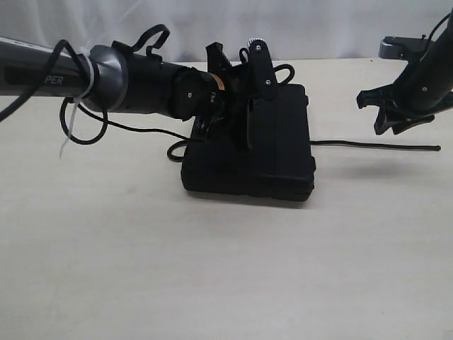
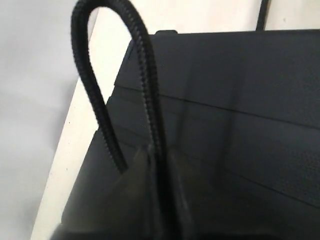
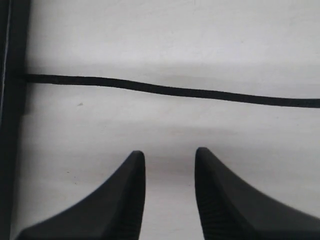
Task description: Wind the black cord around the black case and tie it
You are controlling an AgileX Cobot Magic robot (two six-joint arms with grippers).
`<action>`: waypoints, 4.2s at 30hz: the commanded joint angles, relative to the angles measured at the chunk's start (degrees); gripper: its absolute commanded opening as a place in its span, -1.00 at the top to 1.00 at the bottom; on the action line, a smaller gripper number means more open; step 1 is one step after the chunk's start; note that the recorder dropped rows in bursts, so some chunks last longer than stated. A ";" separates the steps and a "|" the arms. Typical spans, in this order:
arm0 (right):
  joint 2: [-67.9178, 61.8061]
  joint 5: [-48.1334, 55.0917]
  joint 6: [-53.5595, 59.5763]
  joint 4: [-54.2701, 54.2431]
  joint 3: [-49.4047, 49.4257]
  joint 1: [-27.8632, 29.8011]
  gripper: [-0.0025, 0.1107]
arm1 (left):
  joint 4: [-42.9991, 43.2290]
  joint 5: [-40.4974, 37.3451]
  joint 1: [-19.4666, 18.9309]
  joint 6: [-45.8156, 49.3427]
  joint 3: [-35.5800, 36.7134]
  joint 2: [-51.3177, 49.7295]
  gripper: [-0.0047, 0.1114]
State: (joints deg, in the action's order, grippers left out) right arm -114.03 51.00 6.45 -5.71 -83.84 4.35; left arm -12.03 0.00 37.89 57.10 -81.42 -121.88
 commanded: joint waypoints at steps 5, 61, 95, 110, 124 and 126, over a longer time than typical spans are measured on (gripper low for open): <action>-0.11 0.33 0.34 -0.07 0.19 0.26 0.37 | 10.53 3.85 4.52 0.31 0.03 0.11 0.83; -18.18 -17.85 -1.80 -28.55 -4.58 16.39 0.34 | 11.10 -19.82 -7.22 -24.40 0.03 10.72 -0.12; -18.97 -8.16 6.33 -4.28 -18.88 -2.50 0.88 | 1.65 -22.50 -10.47 -3.43 0.03 10.41 0.57; -9.30 -18.86 6.85 -4.51 -3.20 -2.50 0.88 | -37.07 -29.52 -8.89 46.53 0.03 5.08 0.00; -3.87 -19.73 5.97 -4.51 3.61 -2.50 0.88 | -36.89 -12.71 -6.76 51.62 0.00 -1.52 0.84; -3.87 -18.95 0.85 -4.51 3.61 -2.21 0.88 | -37.10 -12.93 -6.61 51.62 0.00 -1.52 0.92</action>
State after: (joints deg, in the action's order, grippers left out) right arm -118.52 30.99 10.92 -10.42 -80.57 1.88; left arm -48.75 -13.05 30.78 108.48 -81.42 -123.21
